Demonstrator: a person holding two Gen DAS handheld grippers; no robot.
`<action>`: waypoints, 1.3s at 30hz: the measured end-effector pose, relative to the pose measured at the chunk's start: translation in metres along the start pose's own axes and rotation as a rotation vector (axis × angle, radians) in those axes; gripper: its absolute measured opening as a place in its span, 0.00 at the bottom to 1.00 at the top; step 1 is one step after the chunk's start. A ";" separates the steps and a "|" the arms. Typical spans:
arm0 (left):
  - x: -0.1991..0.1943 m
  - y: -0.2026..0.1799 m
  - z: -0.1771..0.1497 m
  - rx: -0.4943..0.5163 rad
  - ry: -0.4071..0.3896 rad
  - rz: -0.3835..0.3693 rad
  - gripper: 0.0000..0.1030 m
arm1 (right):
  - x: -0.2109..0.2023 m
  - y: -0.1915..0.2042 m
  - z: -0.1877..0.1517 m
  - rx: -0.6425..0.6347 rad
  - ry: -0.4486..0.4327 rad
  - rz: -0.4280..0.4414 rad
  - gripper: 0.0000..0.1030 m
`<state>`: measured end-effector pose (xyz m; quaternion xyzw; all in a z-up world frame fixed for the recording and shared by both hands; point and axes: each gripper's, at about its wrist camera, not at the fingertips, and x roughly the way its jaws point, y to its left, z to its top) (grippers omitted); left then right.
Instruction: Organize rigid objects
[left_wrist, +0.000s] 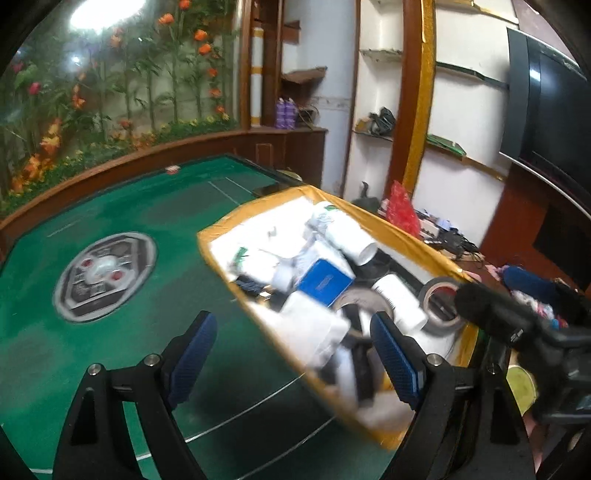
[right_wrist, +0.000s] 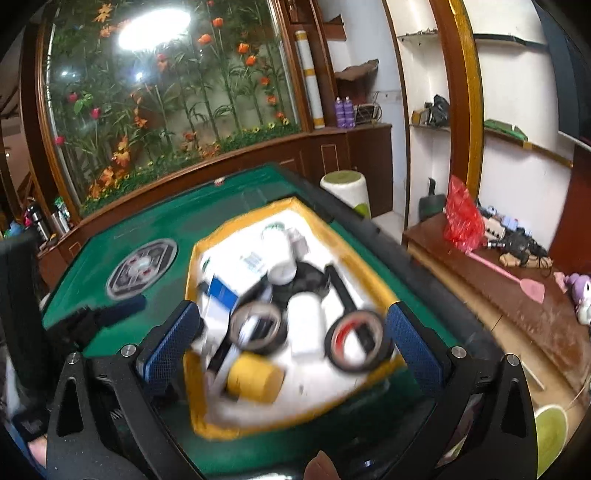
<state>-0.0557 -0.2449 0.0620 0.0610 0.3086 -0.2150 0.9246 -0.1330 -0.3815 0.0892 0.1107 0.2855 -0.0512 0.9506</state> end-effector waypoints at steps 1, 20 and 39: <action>-0.004 0.001 -0.002 0.015 0.005 0.021 0.84 | -0.001 0.002 -0.008 -0.006 0.005 -0.003 1.00; -0.019 0.014 -0.009 0.057 -0.038 0.185 0.84 | -0.015 0.032 -0.019 -0.030 -0.031 0.023 1.00; -0.013 0.009 -0.017 0.093 0.009 0.217 0.84 | -0.006 0.033 -0.022 0.006 0.007 0.042 1.00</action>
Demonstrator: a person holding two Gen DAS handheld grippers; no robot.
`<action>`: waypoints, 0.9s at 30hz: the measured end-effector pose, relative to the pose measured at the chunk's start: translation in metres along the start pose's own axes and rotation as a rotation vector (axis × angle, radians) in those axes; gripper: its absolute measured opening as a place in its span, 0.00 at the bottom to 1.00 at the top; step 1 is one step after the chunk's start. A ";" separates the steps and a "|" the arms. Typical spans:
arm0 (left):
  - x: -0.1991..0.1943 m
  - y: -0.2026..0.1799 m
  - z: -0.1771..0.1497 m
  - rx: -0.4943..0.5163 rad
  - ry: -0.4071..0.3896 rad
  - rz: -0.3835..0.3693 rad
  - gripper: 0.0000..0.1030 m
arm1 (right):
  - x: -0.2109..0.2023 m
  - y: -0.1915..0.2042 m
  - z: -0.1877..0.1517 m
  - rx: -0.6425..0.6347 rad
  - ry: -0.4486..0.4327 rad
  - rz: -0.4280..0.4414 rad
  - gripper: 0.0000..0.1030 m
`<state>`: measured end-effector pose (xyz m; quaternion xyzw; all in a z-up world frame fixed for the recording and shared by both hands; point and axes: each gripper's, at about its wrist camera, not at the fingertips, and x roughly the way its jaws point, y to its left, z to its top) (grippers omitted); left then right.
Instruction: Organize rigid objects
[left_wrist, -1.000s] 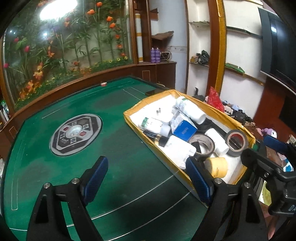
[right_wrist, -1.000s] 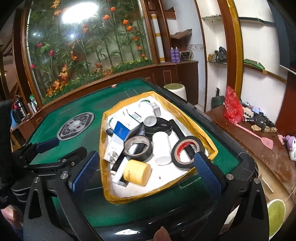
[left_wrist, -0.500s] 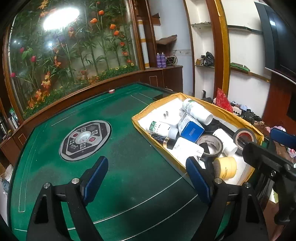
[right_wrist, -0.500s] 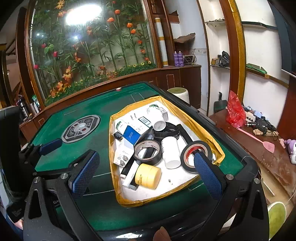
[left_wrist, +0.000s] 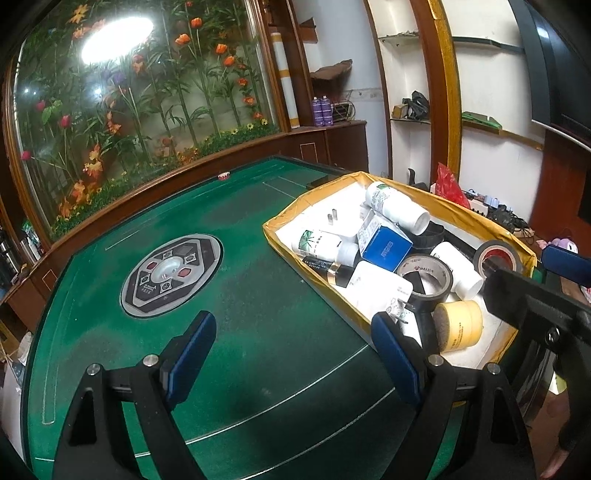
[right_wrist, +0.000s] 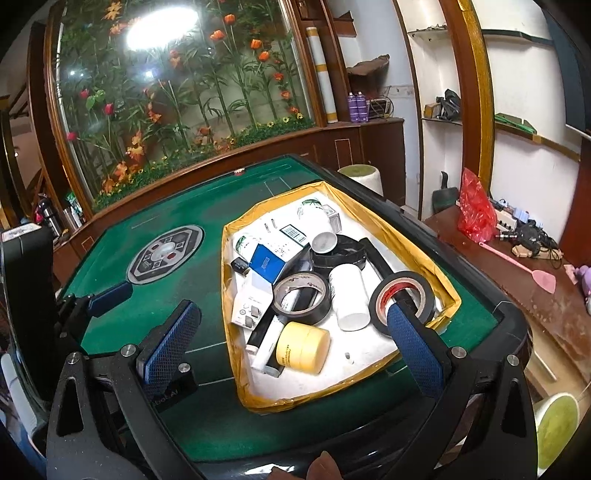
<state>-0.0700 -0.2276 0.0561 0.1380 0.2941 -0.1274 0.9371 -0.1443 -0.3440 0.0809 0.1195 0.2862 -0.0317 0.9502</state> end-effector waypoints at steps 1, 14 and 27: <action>0.001 0.000 0.000 -0.002 0.002 0.000 0.84 | 0.000 0.000 0.000 0.004 0.000 -0.001 1.00; 0.003 0.000 0.000 0.004 0.013 0.019 0.84 | 0.005 0.001 0.002 0.015 0.001 -0.001 1.00; 0.002 0.000 -0.001 0.006 0.017 0.031 0.84 | 0.002 0.001 0.001 0.017 -0.006 0.005 1.00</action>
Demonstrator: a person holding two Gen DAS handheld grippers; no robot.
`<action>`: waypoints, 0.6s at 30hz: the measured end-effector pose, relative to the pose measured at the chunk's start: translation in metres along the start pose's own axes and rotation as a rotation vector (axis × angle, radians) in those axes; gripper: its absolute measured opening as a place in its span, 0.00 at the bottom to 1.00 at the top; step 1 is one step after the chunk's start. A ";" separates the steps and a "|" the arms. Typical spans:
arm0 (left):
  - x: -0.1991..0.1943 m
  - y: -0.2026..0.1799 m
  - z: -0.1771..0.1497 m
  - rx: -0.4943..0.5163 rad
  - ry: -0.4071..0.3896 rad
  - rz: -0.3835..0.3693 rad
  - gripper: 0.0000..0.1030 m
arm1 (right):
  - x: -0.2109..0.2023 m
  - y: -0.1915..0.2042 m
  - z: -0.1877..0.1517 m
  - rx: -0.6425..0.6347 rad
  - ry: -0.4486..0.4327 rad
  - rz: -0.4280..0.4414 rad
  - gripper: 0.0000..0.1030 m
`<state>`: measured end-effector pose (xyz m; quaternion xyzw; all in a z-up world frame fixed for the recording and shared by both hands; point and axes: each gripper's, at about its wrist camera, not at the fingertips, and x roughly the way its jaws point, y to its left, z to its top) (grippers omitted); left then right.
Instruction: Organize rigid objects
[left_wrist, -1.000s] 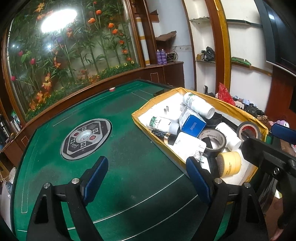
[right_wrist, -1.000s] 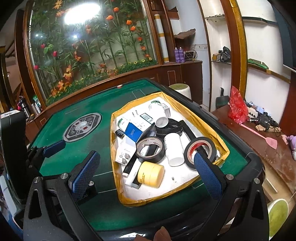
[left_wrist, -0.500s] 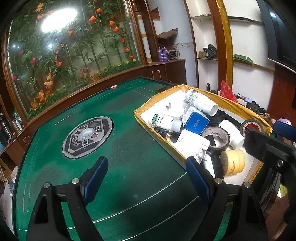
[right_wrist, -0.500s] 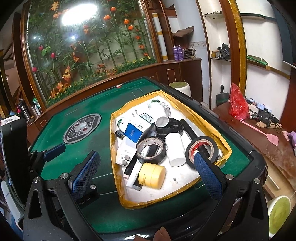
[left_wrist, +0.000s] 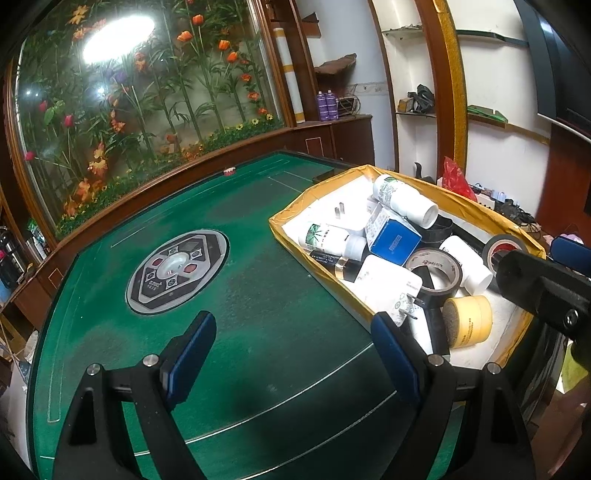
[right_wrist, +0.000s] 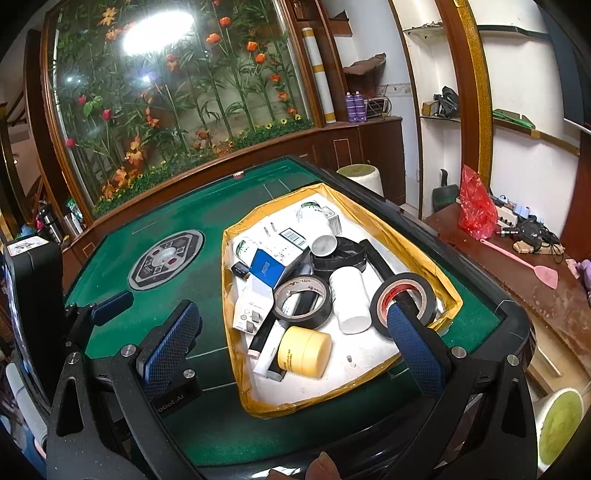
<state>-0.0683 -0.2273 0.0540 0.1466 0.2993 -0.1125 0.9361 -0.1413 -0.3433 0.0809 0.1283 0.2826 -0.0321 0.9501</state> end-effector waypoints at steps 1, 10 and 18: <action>0.000 0.000 0.000 -0.001 0.001 0.003 0.84 | 0.000 0.000 0.000 0.001 0.000 0.001 1.00; -0.001 0.003 0.000 0.007 0.011 0.074 0.84 | 0.000 0.000 0.000 0.002 0.000 0.002 1.00; 0.001 0.007 -0.001 0.000 0.016 0.110 0.84 | -0.001 0.001 0.001 0.004 0.000 0.008 1.00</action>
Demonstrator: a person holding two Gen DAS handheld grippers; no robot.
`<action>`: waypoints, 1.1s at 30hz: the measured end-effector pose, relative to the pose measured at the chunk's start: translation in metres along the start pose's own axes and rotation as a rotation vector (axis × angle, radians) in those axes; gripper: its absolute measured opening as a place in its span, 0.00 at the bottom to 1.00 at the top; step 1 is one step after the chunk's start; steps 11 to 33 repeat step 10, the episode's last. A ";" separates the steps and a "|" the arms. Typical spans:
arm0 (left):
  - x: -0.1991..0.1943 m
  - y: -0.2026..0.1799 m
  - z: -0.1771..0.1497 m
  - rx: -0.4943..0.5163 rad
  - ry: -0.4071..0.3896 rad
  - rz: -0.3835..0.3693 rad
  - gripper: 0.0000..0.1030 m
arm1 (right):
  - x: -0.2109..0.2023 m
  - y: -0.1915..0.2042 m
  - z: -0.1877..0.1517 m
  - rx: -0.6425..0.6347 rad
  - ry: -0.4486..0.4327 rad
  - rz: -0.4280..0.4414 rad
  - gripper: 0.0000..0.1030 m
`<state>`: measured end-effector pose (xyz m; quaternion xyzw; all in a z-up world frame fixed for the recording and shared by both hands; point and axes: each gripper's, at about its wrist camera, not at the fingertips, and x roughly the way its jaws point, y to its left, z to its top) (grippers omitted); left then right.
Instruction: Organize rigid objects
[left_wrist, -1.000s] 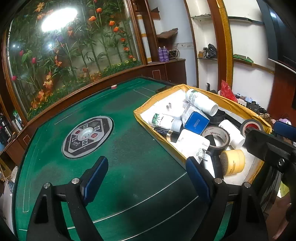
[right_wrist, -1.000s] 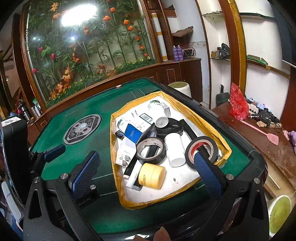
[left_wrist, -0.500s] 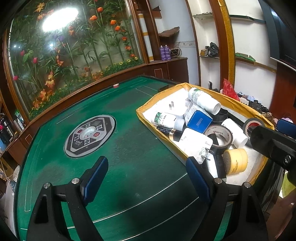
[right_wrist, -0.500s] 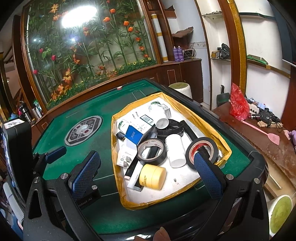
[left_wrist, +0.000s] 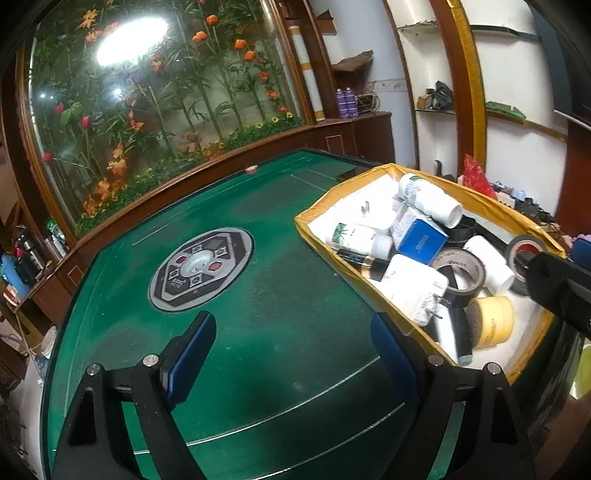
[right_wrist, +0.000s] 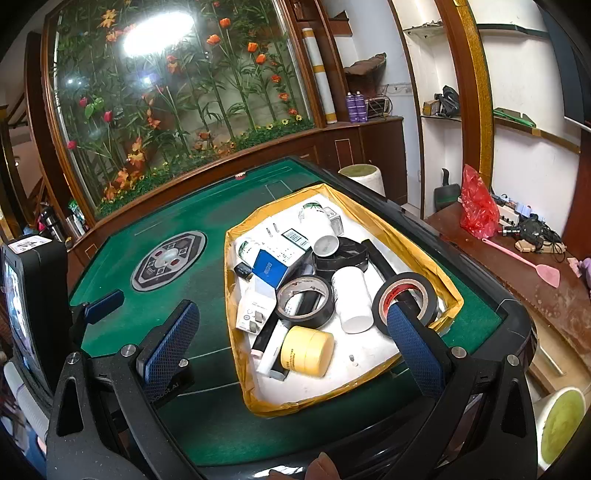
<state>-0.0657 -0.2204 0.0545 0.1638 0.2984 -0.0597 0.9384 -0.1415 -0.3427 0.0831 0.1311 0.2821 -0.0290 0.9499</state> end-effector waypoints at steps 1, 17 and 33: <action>0.002 0.000 0.000 0.004 0.011 0.012 0.84 | 0.000 0.001 0.000 -0.001 0.000 0.000 1.00; 0.007 -0.004 -0.001 0.033 0.046 0.020 0.84 | 0.000 0.000 0.000 0.001 0.000 -0.001 1.00; 0.007 -0.004 -0.001 0.033 0.046 0.020 0.84 | 0.000 0.000 0.000 0.001 0.000 -0.001 1.00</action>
